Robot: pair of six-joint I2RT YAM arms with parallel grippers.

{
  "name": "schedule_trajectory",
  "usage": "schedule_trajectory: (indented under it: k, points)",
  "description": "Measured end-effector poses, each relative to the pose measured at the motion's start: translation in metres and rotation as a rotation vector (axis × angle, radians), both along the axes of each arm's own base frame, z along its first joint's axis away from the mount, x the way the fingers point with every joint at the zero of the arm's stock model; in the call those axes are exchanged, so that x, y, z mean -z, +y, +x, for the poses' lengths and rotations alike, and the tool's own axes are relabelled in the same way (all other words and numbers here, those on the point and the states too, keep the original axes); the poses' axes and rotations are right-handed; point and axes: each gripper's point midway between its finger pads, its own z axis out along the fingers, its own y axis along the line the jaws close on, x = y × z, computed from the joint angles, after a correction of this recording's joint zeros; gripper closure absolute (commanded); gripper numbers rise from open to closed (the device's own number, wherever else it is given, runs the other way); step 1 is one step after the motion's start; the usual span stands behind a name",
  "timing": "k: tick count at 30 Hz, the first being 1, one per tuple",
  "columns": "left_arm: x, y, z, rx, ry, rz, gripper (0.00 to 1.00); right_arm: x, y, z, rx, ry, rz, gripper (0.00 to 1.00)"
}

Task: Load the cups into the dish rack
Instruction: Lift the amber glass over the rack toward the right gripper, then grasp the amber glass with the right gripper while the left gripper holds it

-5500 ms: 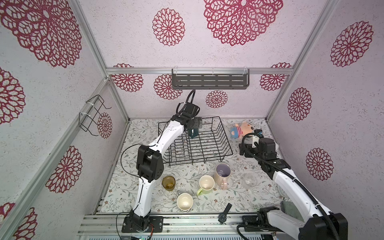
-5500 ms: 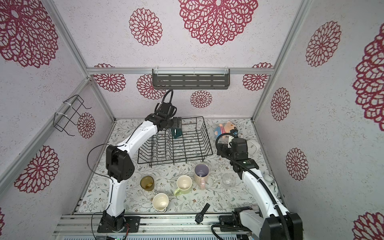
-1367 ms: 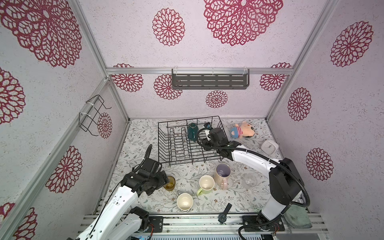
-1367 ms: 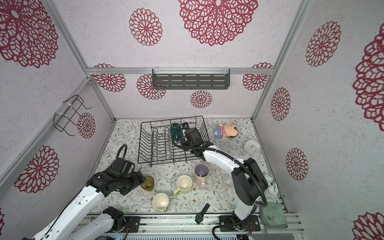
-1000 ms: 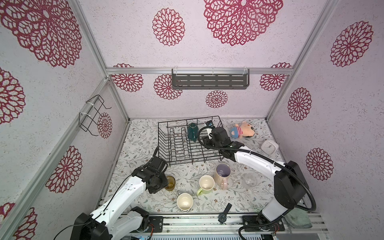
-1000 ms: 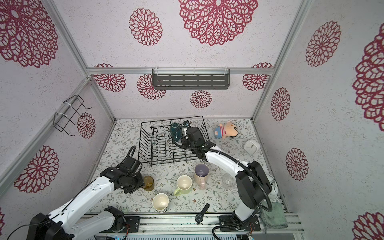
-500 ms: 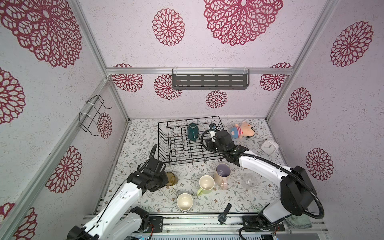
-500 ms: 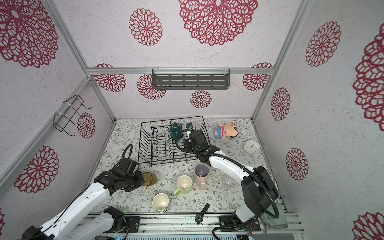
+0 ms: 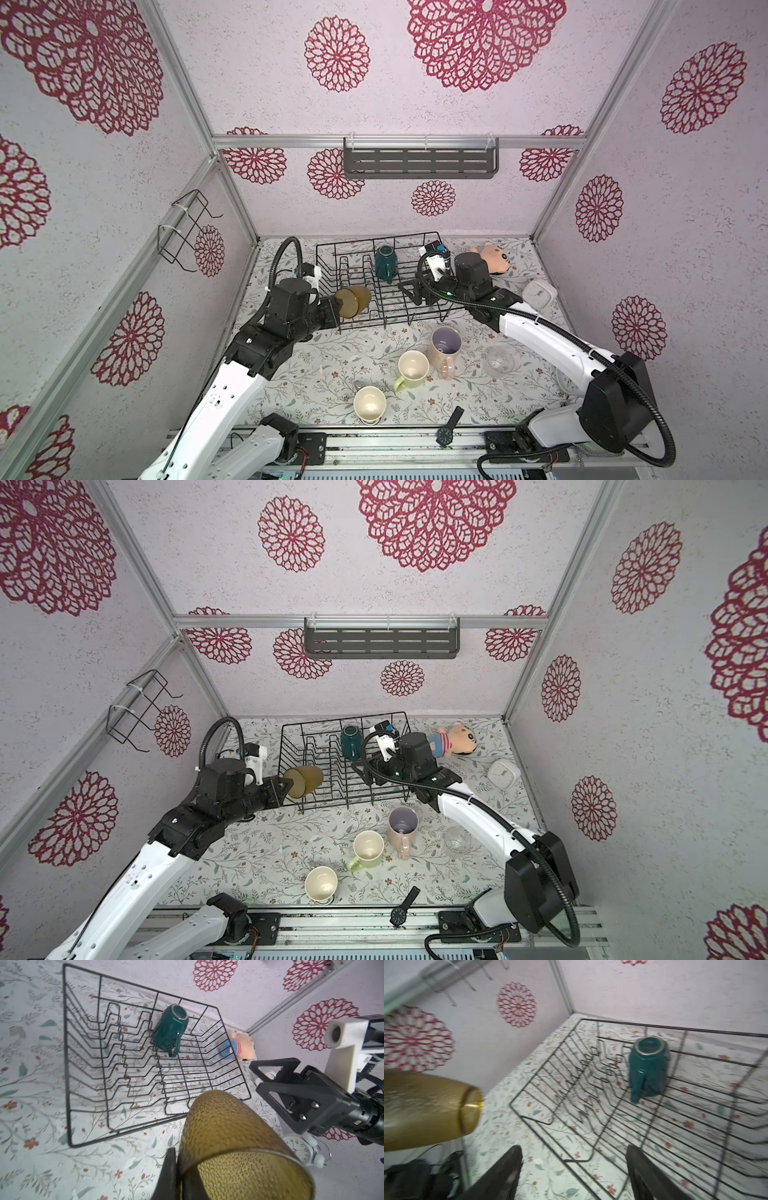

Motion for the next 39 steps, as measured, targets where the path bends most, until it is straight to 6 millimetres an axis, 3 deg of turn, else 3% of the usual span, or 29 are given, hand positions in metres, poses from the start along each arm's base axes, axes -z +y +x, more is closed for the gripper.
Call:
schedule_trajectory:
  k: [9, 13, 20, 27, 33, 39]
  points:
    - [-0.031, -0.048, 0.034, 0.222, -0.068, -0.257, 1.00, -0.064, 0.001, -0.058, -0.313, 0.005, 0.286, 0.02]
    - [-0.039, -0.068, 0.041, 0.347, -0.046, -0.404, 1.00, -0.080, 0.005, -0.069, -0.400, 0.045, 0.369, 0.04]
    - [-0.053, -0.085, 0.039, 0.483, -0.039, -0.526, 1.00, -0.076, 0.013, -0.053, -0.442, 0.185, 0.475, 0.05]
    - [-0.062, -0.091, 0.032, 0.547, -0.061, -0.551, 1.00, -0.077, 0.019, -0.049, -0.487, 0.272, 0.546, 0.06]
    - [-0.052, -0.095, 0.037, 0.557, -0.027, -0.554, 1.00, -0.085, 0.025, -0.040, -0.548, 0.324, 0.640, 0.19]
    - [-0.034, -0.097, 0.044, 0.543, 0.026, -0.548, 1.00, -0.076, 0.031, -0.036, -0.566, 0.423, 0.676, 0.22]
